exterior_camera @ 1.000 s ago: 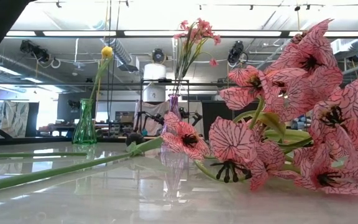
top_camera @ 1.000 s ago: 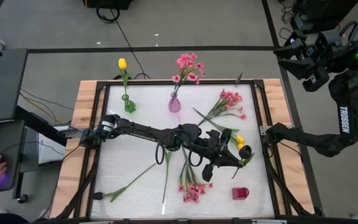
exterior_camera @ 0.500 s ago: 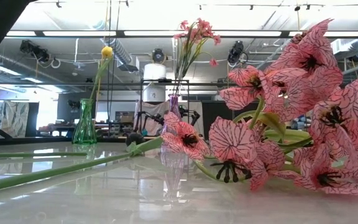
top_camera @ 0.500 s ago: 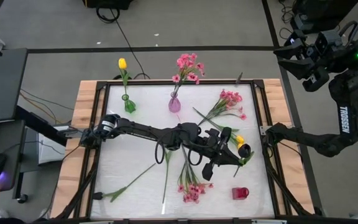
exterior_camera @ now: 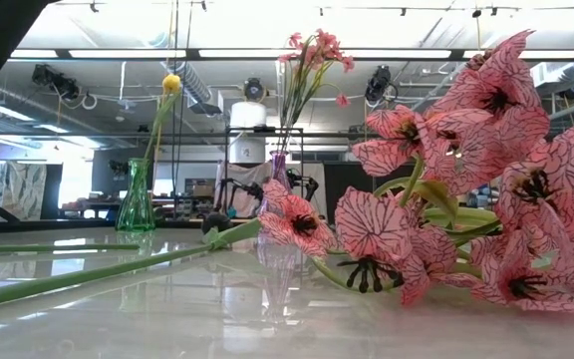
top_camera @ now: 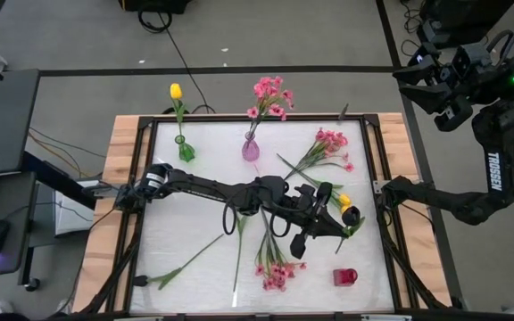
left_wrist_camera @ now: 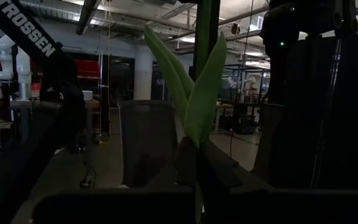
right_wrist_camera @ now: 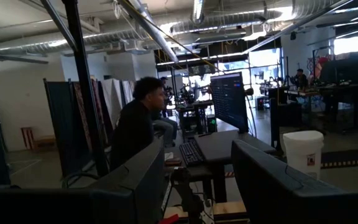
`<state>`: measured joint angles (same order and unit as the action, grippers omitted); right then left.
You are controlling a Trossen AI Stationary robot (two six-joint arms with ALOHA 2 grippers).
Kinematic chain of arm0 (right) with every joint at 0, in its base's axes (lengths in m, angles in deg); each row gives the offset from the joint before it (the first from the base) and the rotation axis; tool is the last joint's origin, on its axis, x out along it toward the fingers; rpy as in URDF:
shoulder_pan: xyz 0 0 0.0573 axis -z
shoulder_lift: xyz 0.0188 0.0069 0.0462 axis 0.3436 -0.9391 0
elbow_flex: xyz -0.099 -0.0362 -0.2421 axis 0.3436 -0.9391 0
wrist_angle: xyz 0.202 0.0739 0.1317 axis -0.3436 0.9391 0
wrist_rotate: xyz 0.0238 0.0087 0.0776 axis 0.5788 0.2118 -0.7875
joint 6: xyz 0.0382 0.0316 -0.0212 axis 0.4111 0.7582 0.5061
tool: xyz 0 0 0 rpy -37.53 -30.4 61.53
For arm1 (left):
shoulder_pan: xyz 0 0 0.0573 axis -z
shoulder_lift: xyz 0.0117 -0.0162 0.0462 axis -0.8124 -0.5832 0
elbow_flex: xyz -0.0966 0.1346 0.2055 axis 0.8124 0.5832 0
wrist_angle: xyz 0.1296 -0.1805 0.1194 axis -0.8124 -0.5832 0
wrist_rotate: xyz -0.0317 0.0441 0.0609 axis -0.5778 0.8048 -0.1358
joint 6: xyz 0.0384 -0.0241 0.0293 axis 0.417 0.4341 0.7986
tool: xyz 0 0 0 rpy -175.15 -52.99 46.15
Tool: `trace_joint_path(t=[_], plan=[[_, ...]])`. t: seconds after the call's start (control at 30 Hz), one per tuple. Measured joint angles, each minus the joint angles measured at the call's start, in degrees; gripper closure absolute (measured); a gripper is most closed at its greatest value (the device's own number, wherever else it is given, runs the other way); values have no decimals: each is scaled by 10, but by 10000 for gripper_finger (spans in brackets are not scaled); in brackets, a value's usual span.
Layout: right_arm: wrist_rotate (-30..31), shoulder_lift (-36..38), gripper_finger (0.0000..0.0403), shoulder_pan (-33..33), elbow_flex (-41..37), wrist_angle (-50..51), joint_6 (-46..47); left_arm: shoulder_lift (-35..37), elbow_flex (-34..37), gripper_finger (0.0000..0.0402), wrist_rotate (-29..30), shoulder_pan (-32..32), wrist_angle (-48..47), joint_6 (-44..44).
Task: Sort flowers into vase by color
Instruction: Put the top black flower into the red vase
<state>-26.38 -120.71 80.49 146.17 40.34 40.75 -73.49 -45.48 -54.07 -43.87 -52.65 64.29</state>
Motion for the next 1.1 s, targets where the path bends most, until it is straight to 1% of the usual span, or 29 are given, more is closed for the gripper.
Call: trace_joint_path(t=[0.67, 0.83, 1.1], plan=[[0, 0, 207, 0, 0, 0, 0, 0, 0, 395, -11, 1, 0, -4], [0, 0, 207, 0, 0, 0, 0, -1, 0, 395, -16, 9, 1, -4], [0, 0, 207, 0, 0, 0, 0, -22, 0, 395, -24, 20, 36, -6]])
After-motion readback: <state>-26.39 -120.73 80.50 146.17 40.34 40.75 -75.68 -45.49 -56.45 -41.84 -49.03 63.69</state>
